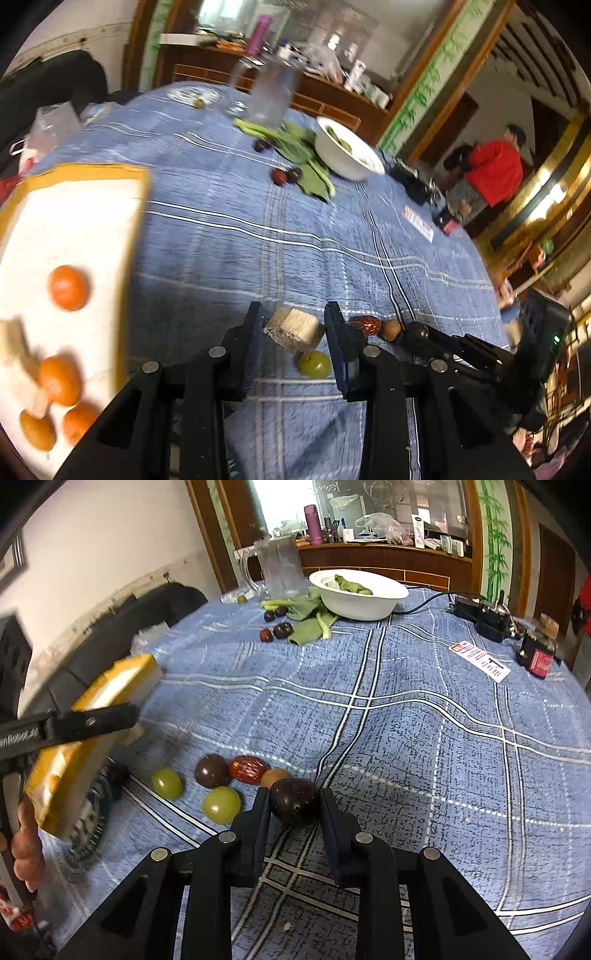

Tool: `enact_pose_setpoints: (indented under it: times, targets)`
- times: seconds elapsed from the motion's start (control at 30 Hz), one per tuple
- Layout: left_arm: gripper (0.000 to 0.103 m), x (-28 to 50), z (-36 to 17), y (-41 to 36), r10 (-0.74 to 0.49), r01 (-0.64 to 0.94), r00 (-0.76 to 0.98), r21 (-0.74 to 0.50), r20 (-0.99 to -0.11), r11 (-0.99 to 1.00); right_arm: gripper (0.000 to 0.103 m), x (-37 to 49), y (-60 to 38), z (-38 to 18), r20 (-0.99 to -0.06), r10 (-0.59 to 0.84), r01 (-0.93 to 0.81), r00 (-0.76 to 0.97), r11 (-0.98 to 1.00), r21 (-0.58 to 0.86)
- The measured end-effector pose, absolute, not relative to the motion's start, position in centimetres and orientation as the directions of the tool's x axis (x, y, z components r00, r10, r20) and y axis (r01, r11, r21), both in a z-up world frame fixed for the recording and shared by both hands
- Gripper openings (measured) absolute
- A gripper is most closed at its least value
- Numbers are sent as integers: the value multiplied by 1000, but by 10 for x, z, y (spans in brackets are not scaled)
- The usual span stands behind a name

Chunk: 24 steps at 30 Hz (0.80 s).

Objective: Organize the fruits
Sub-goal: 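Grasp a pale cube with the left tool while the right tool grasps a dark passion fruit, then carry cube and passion fruit into the tray and open both tools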

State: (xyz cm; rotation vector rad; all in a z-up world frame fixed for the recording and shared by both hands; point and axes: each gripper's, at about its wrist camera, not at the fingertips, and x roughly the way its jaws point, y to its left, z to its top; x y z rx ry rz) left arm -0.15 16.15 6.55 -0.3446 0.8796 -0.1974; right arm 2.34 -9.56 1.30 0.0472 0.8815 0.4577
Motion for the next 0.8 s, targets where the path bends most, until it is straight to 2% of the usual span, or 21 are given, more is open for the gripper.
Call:
enact_pose_setpoints:
  times: [0.27,0.4,0.5,0.57,0.7,0.8]
  targets:
    - [32,-40,77,215,-192,-85,688,-340,-700,936,28,30,-119,12,-655,553,-327,515,833,446]
    - [33,-61,81,245,-165,-135,714,-365,-681,921,28,27,-128,13,-615,584,-292,530,807,514]
    - [33,-74,81,263,-153,-163,723,-381,-674,910,28,21,-126,18,-631,538,-272,559,838,474]
    - [33,-82,81,273,-146,-177,730,-390,-668,904,28,15,-121,24,-668,428,-231,609,901,367]
    - [33,-95,80,291,-140,-192,744,-409,-654,892,28,7,-124,28,-701,265,-125,662,961,246]
    - [33,-101,77,305,-134,-210,748,-424,-650,881,28,2,-128,39,-697,236,-101,678,968,229]
